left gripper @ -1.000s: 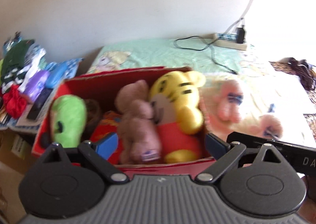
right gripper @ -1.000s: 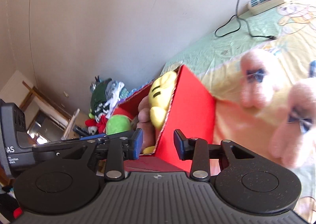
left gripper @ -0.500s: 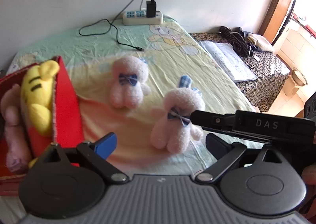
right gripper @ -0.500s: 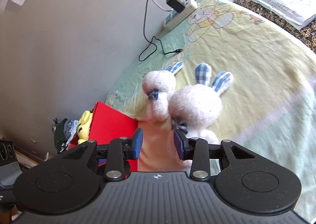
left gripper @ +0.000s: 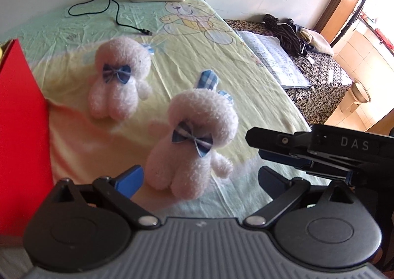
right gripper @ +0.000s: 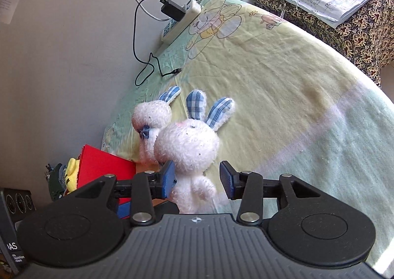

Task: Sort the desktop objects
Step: 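Close the right tool on the white rabbit plush with blue bow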

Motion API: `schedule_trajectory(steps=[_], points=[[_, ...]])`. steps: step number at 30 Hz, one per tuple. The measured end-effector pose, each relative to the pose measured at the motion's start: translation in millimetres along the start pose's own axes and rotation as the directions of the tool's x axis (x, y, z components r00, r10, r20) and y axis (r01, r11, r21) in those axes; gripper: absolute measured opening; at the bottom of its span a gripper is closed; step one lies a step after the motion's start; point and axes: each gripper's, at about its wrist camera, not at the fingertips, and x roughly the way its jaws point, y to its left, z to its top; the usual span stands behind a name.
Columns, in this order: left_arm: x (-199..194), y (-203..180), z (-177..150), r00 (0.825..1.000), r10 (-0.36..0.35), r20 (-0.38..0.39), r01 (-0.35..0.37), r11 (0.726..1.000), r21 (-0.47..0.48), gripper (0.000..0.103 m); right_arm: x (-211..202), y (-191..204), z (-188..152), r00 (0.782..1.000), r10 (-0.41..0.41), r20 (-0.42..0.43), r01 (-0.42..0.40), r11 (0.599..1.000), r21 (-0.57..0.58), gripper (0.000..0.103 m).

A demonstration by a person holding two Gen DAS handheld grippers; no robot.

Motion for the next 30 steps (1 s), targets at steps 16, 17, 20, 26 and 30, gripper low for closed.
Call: schedule_trajectory(steps=[16,17,20,26,30], points=[[38.6,10.4,30.4,0.999,0.033,0.002,-0.033,0.999,0.043,0.085,45.1,12.0,22.2,0.997,0.031,-0.075,-0.034,0.999,-0.041,0.045],[41.2,10.1,30.1,0.999,0.039,-0.002,-0.039,0.998,0.051,0.084,49.0,13.6,22.5,0.996,0.035,-0.081,-0.039,0.998,-0.048,0.045],[48.5,13.1,29.6,0.999,0.030,-0.026,-0.029,0.998,0.054,0.076,60.2,20.6,25.0,0.995,0.030,-0.091,-0.037,0.996,-0.085,0.049],[56.6,25.6,31.0,0.999,0.021,-0.027,-0.022,1.000,-0.019,0.067,75.8,29.0,28.1,0.994,0.012,-0.107,-0.027,0.990,-0.139,0.056],[58.4,21.5,28.8,0.999,0.042,-0.017,-0.042,0.999,0.000,0.066,88.4,20.4,27.9,0.986,0.034,-0.164,-0.043,0.998,-0.055,0.062]])
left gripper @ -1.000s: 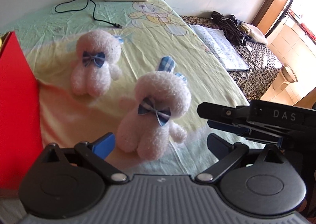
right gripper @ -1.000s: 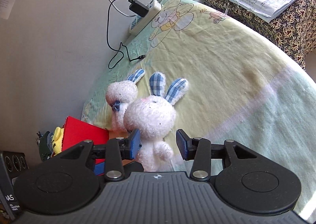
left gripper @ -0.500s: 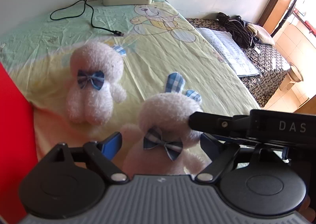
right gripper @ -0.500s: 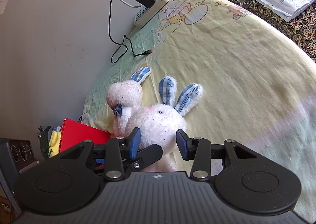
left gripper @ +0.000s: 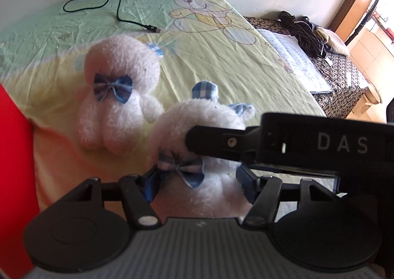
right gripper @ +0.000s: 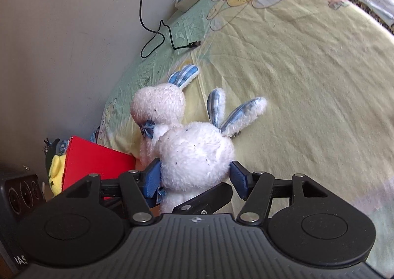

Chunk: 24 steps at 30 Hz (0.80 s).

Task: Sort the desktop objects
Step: 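Close the right tool on the white rabbit plush with blue bow, then lift the rabbit plush with the right tool and carry it over the red box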

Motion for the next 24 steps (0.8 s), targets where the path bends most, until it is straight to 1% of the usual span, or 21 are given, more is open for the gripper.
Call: schedule_trajectory(steps=[1,5,10,13,19,21,24], points=[[-0.2,-1.5,-1.2,1.000,0.008,0.003,-0.008,1.000,0.006,0.065,0.7,0.6,-0.6,1.000,0.000,0.002,0.000,1.000,0.002,0.062],[-0.6,0.2,-2.6,1.000,0.001,0.003,-0.001,1.000,0.010,0.065,1.2,11.2,-0.8,1.000,-0.011,-0.007,0.011,0.997,-0.072,0.061],[-3.8,-1.5,-2.4,1.000,-0.002,-0.008,0.002,1.000,0.020,0.064,-4.2,11.7,-1.9,1.000,-0.007,-0.018,0.006,0.997,-0.078,0.058],[-9.6,-4.6,-4.8,1.000,0.013,-0.013,-0.012,0.999,0.038,0.060,-10.1,18.6,-6.2,1.000,-0.008,-0.024,0.005,0.994,-0.114,0.057],[-30.5,-4.2,-12.3,1.000,-0.004,-0.009,0.004,0.999,0.040,0.059,-23.4,41.5,-22.0,0.999,-0.016,-0.029,0.009,0.971,-0.239,0.057],[-40.3,-6.2,-17.7,1.000,0.006,-0.011,-0.005,0.999,0.052,0.058,-27.8,46.3,-28.2,0.999,-0.012,-0.037,0.002,0.967,-0.255,0.057],[-57.1,-9.8,-29.5,1.000,0.021,0.007,-0.022,0.997,0.072,0.058,-36.0,52.3,-39.0,0.999,0.007,-0.041,-0.017,0.963,-0.268,0.057]])
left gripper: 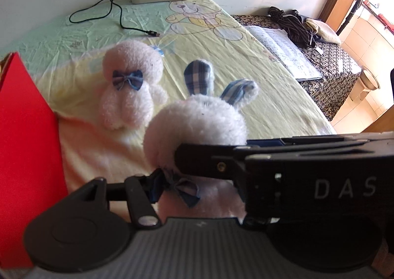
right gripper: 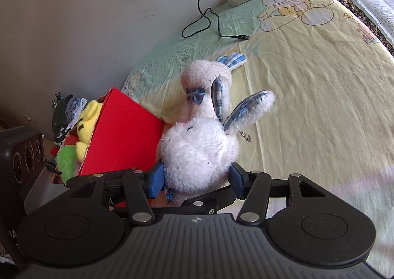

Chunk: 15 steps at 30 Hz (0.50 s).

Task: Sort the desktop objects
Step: 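Lift the rabbit plush with the right tool and carry it over the red box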

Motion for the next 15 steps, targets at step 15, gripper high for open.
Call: schedule_trajectory(steps=[15], points=[[-67.2,22.1,-67.8,0.999,0.017,-0.033,-0.016,0.999,0.045,0.059,-1.5,59.7,-54.0,0.994,0.080,-0.080,-0.083,0.996,-0.038,0.057]])
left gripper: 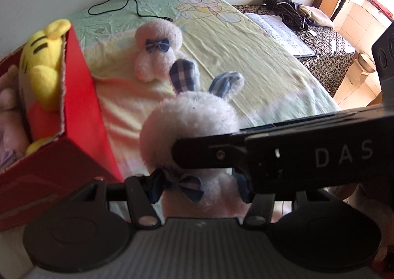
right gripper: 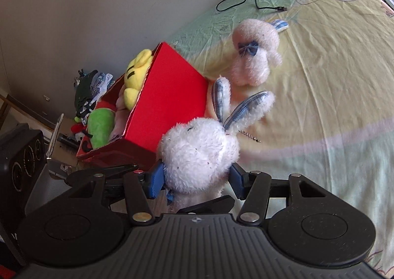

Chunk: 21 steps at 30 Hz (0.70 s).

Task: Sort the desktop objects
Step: 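Lift the rabbit plush with the right tool and carry it over the red box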

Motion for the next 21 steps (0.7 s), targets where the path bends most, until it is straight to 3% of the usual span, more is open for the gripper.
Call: schedule_trajectory(steps=[13,21], points=[[-54.9,78.0,-61.3,0.998,-0.037,-0.050,0.040,0.997,0.061,0.059,48.0,83.2,-40.3,0.994,0.034,-0.103,-0.033,0.999,0.011,0.057],[-85.6,127.2,-83.6,0.995,-0.061,-0.075,0.066,0.995,0.069,0.059,75.8,137.8,-50.4,0.986,0.062,-0.158,-0.075,0.994,-0.082,0.057]])
